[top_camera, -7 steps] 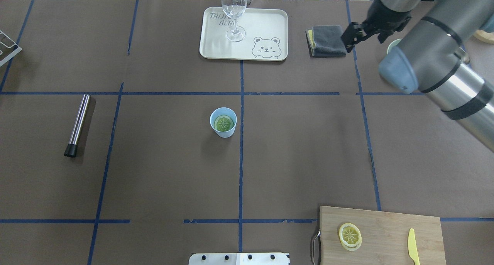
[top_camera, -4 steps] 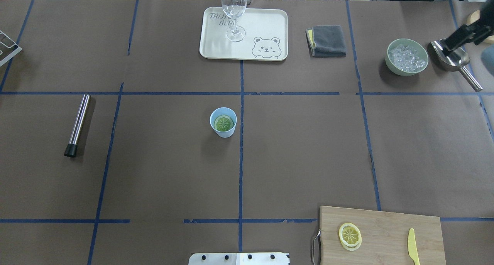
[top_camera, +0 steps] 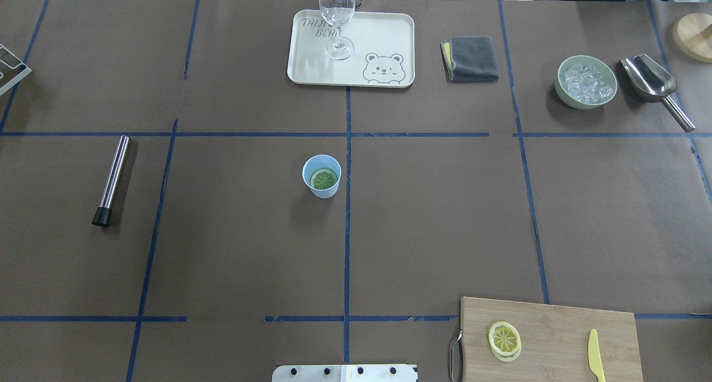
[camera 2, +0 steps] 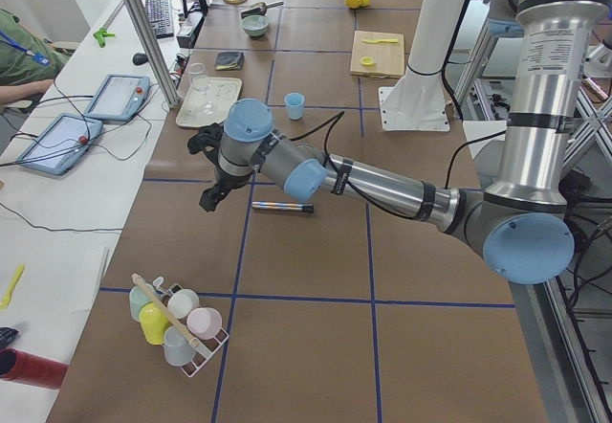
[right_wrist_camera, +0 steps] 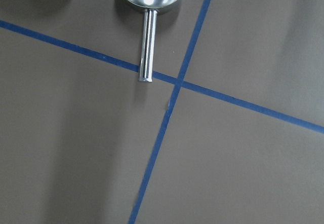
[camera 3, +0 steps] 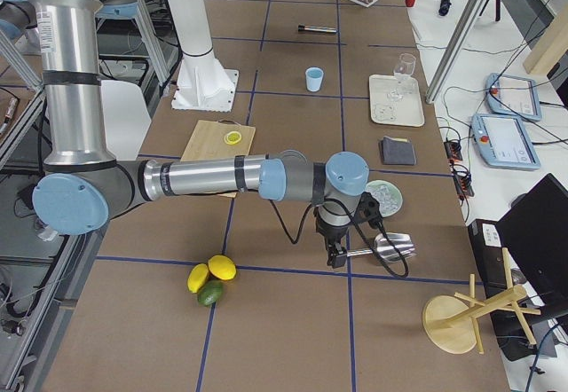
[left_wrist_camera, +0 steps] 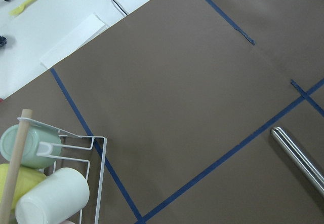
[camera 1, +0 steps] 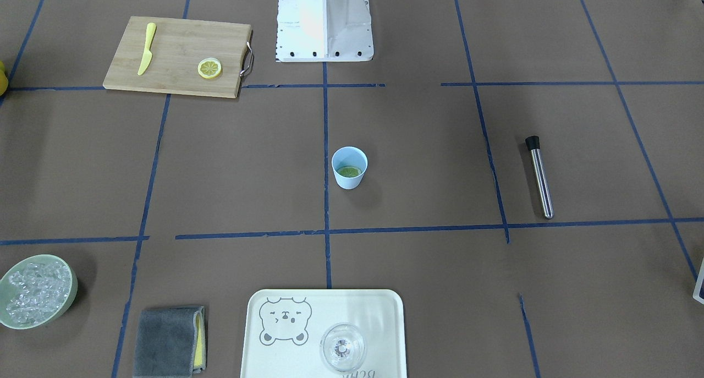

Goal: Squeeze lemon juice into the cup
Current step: 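Reach the left gripper to the upright steel muddler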

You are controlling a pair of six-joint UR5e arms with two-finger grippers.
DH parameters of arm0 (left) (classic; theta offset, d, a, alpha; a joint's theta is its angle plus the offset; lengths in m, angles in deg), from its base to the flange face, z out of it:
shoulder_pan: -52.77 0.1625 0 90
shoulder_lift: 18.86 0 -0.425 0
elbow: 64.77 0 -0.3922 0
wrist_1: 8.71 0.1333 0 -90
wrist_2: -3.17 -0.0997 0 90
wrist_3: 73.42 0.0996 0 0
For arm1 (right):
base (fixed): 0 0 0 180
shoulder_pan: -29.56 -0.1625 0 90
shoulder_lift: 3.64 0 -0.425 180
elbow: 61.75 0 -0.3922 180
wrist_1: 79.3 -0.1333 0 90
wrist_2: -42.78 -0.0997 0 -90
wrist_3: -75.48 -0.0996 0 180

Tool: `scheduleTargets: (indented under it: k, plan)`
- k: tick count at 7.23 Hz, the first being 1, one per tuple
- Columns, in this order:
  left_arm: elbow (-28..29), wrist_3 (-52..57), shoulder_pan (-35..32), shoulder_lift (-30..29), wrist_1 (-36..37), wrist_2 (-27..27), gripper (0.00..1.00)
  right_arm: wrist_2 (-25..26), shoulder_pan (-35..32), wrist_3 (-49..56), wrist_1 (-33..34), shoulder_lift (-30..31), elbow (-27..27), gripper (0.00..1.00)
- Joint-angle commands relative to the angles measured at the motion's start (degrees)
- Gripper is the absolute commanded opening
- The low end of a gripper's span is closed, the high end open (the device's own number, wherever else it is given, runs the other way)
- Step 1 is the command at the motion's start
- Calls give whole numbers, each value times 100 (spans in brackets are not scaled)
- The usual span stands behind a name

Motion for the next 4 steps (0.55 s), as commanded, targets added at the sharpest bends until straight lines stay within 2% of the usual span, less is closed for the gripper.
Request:
scheduleTargets:
  k: [1,2,3,4]
  plan:
    - [23,-1541,496,-118,-43,-143,100,-30,-163,65,0,225,-8,100]
    - [41,-1863,915,-136,-43,-797,100,-39,-163,64,0,252,1,100]
    - [58,-2554,1371,-215,-52,-1230,93,-39,-163,64,0,253,-16,100]
    - [198,-3091,1698,-337,-52,-1269,81,-39,-163,73,0,261,-25,100]
